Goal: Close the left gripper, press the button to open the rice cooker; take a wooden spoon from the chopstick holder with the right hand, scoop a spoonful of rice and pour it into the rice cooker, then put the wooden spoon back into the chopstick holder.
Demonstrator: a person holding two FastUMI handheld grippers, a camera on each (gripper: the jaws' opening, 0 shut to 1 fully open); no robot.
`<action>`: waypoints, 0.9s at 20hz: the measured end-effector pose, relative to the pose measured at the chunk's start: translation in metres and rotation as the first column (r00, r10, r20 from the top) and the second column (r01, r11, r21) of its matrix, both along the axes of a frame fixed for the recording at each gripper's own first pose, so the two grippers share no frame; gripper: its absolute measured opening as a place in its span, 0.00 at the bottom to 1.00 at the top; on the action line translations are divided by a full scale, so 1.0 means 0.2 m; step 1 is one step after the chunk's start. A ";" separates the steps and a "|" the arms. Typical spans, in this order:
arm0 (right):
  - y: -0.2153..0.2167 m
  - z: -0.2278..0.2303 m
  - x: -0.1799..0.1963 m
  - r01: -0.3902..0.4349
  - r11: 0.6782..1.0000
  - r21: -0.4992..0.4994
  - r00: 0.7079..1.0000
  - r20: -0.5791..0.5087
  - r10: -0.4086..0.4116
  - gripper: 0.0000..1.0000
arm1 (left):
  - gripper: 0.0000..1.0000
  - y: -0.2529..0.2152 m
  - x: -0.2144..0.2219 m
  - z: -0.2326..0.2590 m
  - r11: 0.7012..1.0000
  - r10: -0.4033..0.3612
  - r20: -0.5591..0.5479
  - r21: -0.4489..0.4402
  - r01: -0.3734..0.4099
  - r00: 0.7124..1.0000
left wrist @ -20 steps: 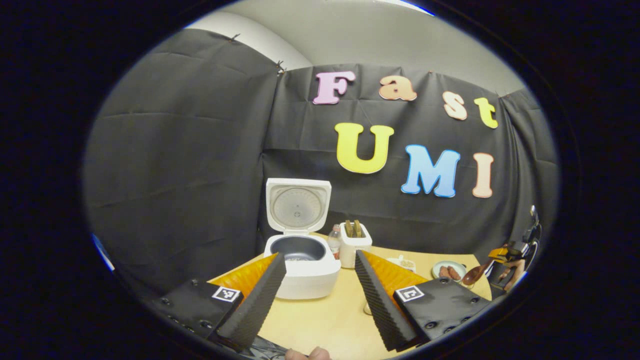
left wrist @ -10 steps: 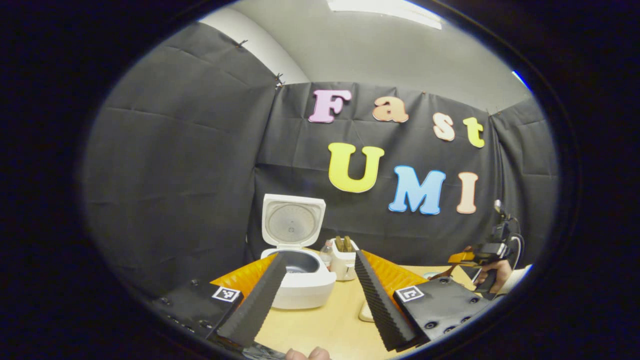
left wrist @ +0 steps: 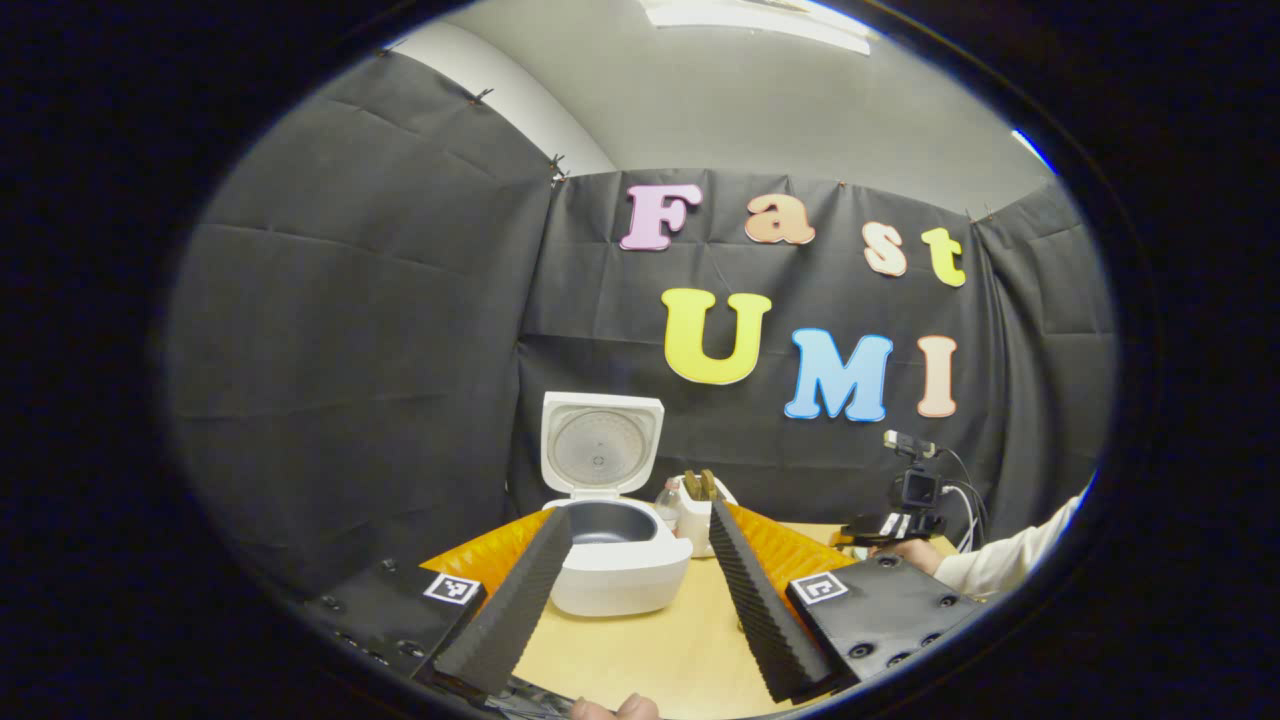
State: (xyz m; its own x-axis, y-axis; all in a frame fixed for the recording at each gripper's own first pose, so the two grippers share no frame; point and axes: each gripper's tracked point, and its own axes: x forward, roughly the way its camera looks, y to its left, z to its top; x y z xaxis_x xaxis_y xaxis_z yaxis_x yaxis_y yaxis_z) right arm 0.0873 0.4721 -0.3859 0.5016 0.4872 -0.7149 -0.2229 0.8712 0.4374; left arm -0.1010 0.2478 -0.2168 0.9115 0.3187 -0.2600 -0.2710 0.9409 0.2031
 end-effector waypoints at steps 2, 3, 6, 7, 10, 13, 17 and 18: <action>0.05 -0.07 -0.01 -0.017 0.999 -0.049 1.000 0.001 0.017 0.19 | 0.93 0.03 -0.03 -0.02 1.000 0.014 -0.008 -0.010 -0.014 1.000; 0.08 -0.08 -0.02 -0.027 0.997 -0.066 1.000 -0.002 0.027 0.19 | 0.93 0.05 -0.04 -0.03 1.000 0.021 -0.013 -0.015 -0.021 1.000; 0.17 -0.10 -0.04 -0.042 0.996 -0.082 0.999 0.000 0.042 0.19 | 0.94 0.10 -0.06 -0.05 0.998 0.045 -0.025 -0.036 -0.046 0.999; 0.21 -0.10 -0.06 -0.052 0.996 -0.074 0.999 -0.013 0.052 0.20 | 0.94 0.11 -0.06 -0.05 0.998 0.051 -0.022 -0.045 -0.052 0.998; 0.30 -0.09 -0.11 -0.039 0.999 -0.038 0.998 -0.053 0.037 0.19 | 0.97 0.15 -0.05 -0.04 0.996 0.064 -0.019 -0.057 -0.065 0.998; 0.35 -0.06 -0.13 -0.019 1.000 0.019 0.993 -0.116 0.021 0.20 | 0.97 0.19 -0.05 -0.01 0.997 0.066 -0.014 -0.046 -0.066 0.998; 0.27 -0.01 -0.12 0.070 0.992 0.107 0.985 -0.162 -0.052 0.20 | 0.94 0.21 -0.04 0.02 0.997 0.062 -0.016 -0.046 -0.063 0.998; 0.23 0.00 -0.13 0.104 0.985 0.135 0.981 -0.177 -0.079 0.20 | 0.94 0.21 -0.04 0.02 0.997 0.057 -0.018 -0.046 -0.058 0.998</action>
State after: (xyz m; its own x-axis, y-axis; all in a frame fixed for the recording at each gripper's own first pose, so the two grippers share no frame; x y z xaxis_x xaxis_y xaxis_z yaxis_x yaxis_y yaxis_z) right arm 0.0621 0.5188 -0.3853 0.4252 0.5484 -0.7200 -0.0567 0.8101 0.5836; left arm -0.1085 0.2902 -0.2129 0.8875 0.3577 -0.2907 -0.3219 0.9324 0.1645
